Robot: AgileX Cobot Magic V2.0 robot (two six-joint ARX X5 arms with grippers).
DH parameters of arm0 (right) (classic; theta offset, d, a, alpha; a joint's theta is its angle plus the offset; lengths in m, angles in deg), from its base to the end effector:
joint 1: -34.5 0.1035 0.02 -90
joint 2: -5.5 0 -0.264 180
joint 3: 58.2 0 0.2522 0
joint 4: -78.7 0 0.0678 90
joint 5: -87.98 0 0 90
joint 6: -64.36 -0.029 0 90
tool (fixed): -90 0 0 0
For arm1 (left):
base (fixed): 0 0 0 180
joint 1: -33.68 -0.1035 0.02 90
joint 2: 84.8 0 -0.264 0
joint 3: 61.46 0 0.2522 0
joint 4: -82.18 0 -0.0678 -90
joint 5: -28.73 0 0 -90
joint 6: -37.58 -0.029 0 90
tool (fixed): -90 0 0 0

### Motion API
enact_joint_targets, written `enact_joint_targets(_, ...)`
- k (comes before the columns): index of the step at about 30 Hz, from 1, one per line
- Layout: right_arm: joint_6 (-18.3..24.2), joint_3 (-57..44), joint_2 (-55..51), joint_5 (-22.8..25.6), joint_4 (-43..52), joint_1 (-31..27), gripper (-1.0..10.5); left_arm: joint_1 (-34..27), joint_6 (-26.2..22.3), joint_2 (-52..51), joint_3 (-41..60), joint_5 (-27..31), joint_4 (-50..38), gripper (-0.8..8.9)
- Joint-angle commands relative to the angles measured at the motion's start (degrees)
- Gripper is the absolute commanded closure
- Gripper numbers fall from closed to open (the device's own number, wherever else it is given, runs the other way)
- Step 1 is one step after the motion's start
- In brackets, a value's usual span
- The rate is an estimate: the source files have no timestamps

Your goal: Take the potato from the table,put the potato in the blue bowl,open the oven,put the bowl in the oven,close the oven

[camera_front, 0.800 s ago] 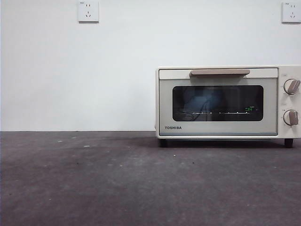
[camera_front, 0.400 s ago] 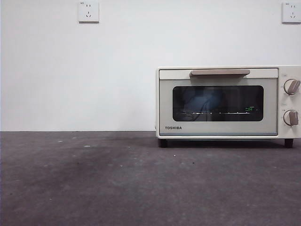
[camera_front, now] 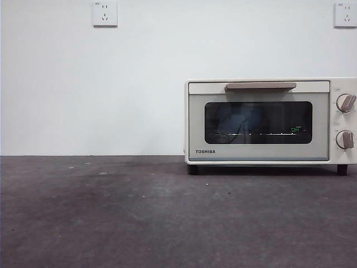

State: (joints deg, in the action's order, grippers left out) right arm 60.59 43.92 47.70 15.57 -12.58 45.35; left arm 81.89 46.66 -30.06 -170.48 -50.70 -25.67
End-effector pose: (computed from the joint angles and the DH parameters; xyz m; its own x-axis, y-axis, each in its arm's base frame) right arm 0.0334 -0.0025 0.4494 0.8563 -0.1436 -0.4961 0.1075 0.9891 -0.1008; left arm 0.0749 -0.0759 0.4943 0.7603 -0.5753 -0.3017 0.5766 0.8115 -0.0946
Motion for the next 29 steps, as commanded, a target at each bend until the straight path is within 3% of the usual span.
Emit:
enact_joint_targets(1,0.35,-0.24,0.00,0.02,-1.22,0.07,9.5,0.11,-0.63,-1.14,0.00,-0.04,-0.17,8.18)
enact_joint_targets(16,0.35,-0.24,2.47,0.04,-1.22,0.07,9.5,-1.05,-0.77,2.67,0.02,-0.09,-0.11,8.18)
enact_joint_targets(17,0.35,-0.24,2.78,0.02,-1.22,0.07,9.5,-1.46,-1.99,2.64,0.00,-0.02,0.02,8.18)
enact_joint_targets(19,0.35,-0.24,3.72,0.04,-1.22,0.07,9.5,-3.17,-10.01,2.51,0.02,0.13,-1.16,8.18)
enact_joint_targets(29,0.35,-0.24,9.97,0.02,-1.22,0.07,9.5,-15.45,-12.70,-1.25,2.99,0.17,0.77,8.18)
